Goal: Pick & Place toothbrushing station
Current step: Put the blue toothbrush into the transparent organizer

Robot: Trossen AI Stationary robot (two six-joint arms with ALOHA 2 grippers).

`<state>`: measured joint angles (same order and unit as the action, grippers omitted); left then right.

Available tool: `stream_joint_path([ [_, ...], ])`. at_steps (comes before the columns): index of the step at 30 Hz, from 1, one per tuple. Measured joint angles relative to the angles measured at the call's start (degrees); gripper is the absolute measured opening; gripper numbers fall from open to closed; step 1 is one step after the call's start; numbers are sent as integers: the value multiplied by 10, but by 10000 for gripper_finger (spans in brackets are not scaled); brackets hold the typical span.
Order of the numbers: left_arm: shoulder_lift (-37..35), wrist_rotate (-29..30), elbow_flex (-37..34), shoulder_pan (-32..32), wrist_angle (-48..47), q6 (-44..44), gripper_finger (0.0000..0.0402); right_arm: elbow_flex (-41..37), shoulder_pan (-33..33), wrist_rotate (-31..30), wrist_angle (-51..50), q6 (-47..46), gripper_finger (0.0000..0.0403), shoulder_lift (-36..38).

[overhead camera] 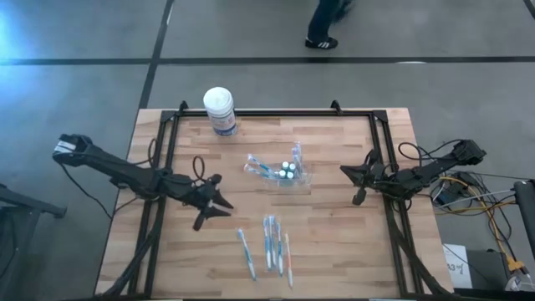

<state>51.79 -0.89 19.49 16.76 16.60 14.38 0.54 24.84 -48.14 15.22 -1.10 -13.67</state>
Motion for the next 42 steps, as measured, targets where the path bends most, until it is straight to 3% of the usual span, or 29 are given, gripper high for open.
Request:
stream_joint_path([
  [11, 61, 2, 41, 20, 1, 23, 117, 0, 0, 0, 5, -26, 8, 0],
  [20, 70, 3, 44, 25, 13, 28, 113, 1, 0, -18, 89, -53, 8, -35],
  [24, 67, 2, 42, 31, 37, 21, 99, 0, 0, -16, 118, -45, 8, -71],
  [29, 84, -60, 41, 43, 22, 22, 73, 0, 0, -16, 158, -30, 8, -104],
  [33, 121, -54, 43, 69, 15, 24, 47, 0, 0, -26, 156, -30, 8, -115],
  [37, 180, -52, 89, 95, -70, 18, 44, 0, 0, -29, 156, -30, 8, -117],
  [42, 275, -1, 218, 123, -244, -18, 71, 0, 0, -29, 155, -42, 8, -117],
])
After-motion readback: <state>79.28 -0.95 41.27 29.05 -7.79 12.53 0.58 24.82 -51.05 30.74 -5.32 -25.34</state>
